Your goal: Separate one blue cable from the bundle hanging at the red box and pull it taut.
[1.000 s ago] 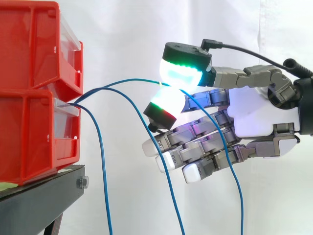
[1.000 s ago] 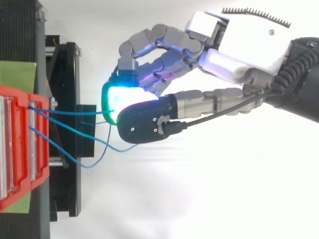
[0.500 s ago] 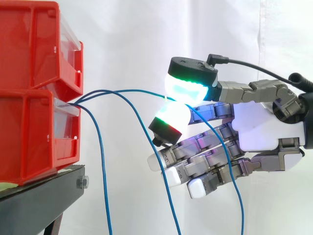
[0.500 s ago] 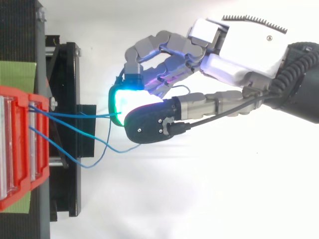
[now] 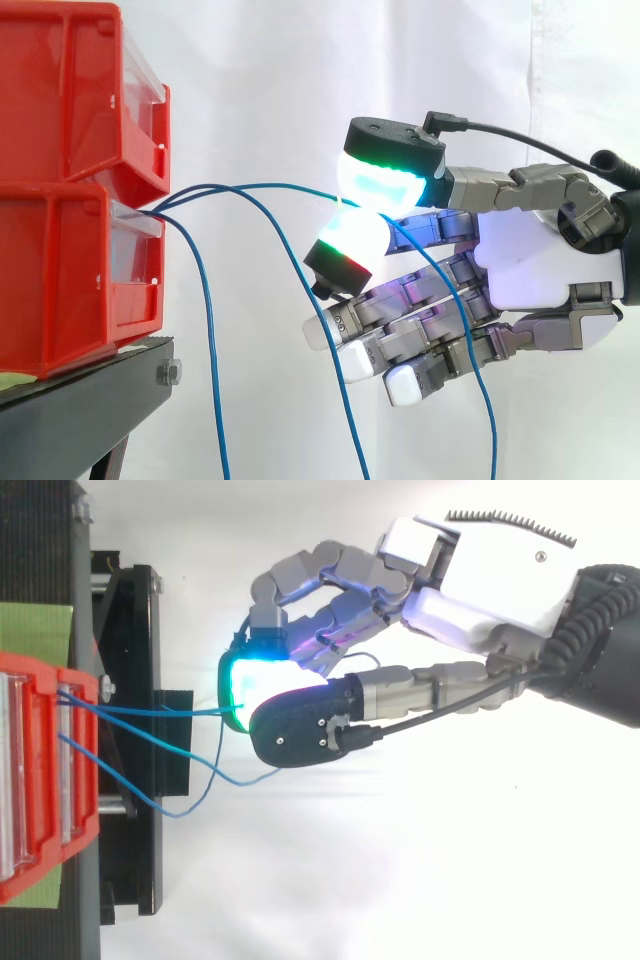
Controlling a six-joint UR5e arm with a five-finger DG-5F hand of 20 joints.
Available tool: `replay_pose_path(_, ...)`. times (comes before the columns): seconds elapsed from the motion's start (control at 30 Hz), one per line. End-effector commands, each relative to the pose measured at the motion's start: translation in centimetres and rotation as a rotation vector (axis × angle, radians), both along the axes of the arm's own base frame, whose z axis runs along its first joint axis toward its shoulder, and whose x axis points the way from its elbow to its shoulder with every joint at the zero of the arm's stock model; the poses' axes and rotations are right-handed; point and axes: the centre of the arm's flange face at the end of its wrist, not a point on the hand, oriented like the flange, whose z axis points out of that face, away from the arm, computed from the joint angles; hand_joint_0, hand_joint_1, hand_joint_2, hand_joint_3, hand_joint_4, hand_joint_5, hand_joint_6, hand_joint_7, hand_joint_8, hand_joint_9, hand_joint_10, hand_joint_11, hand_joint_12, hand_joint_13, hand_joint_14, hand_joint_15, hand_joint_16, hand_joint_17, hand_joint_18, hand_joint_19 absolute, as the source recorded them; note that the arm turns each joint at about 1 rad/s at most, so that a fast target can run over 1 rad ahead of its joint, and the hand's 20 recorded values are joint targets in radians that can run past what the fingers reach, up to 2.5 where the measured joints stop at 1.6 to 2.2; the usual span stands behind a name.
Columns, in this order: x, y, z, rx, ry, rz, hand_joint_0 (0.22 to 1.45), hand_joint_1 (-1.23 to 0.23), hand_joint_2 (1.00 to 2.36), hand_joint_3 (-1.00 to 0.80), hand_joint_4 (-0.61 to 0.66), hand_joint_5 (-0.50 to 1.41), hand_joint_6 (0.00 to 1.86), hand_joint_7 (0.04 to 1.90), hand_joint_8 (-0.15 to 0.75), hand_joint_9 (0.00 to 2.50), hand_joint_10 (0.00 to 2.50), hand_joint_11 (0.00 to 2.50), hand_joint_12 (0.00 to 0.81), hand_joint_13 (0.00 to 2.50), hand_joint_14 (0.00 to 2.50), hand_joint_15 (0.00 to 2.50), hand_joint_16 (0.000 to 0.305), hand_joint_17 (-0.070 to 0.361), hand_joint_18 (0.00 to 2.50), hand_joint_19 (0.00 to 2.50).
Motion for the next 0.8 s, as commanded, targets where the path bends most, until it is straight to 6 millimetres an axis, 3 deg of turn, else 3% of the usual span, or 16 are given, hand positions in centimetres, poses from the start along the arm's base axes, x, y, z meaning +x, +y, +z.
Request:
replay_pose_path(0.0, -0.03, 0.00, -0.06, 0.000, 0.001, 0.001, 0.65, -0.74, 1.01, -0.05, 0.01, -0.13, 0.96, 1.19, 0.456, 0.81, 0.00, 0.16, 0.386, 0.84, 0.01, 0.46, 0.052, 0.116, 0.76, 0.54)
replay_pose_path(0.17, -0.03, -0.01, -0.06, 0.000, 0.001, -0.001, 0.67, -0.78, 1.00, -0.04, 0.04, -0.12, 0.94, 1.32, 0.469, 0.79, 0.00, 0.08, 0.381, 0.76, 0.01, 0.39, 0.052, 0.118, 0.68, 0.49)
replay_pose_path(0.2, -0.03, -0.01, -0.06, 0.000, 0.001, -0.001, 0.63, -0.79, 1.15, -0.09, 0.03, -0.12, 0.94, 1.31, 0.475, 0.78, 0.00, 0.08, 0.388, 0.76, 0.01, 0.39, 0.054, 0.121, 0.67, 0.48)
replay_pose_path(0.23, 0.01, 0.01, 0.01, 0.000, 0.000, 0.001, 0.62, -0.78, 1.17, -0.09, 0.02, -0.12, 0.94, 1.30, 0.474, 0.78, 0.00, 0.08, 0.386, 0.76, 0.01, 0.39, 0.054, 0.121, 0.67, 0.48)
replay_pose_path(0.27, -0.03, -0.01, -0.06, 0.000, 0.001, -0.001, 0.56, -0.77, 1.37, -0.16, 0.00, -0.11, 0.95, 1.24, 0.488, 0.79, 0.00, 0.06, 0.399, 0.77, 0.01, 0.39, 0.056, 0.125, 0.67, 0.47)
replay_pose_path(0.3, 0.01, -0.01, 0.01, 0.000, 0.000, -0.001, 0.54, -0.76, 1.44, -0.19, -0.01, -0.11, 0.95, 1.19, 0.492, 0.79, 0.00, 0.08, 0.404, 0.76, 0.01, 0.40, 0.056, 0.126, 0.64, 0.47)
replay_pose_path(0.43, -0.03, -0.01, -0.06, 0.000, 0.001, -0.001, 0.64, -0.73, 1.00, -0.08, -0.05, -0.13, 0.98, 1.03, 0.467, 0.76, 0.00, 0.05, 0.381, 0.68, 0.01, 0.40, 0.051, 0.115, 0.51, 0.43)
replay_pose_path(0.77, -0.03, -0.01, -0.06, 0.000, 0.001, -0.001, 0.64, -0.72, 1.01, -0.10, -0.04, -0.15, 0.98, 1.06, 0.445, 0.71, 0.00, 0.01, 0.357, 0.60, 0.01, 0.39, 0.047, 0.105, 0.36, 0.39)
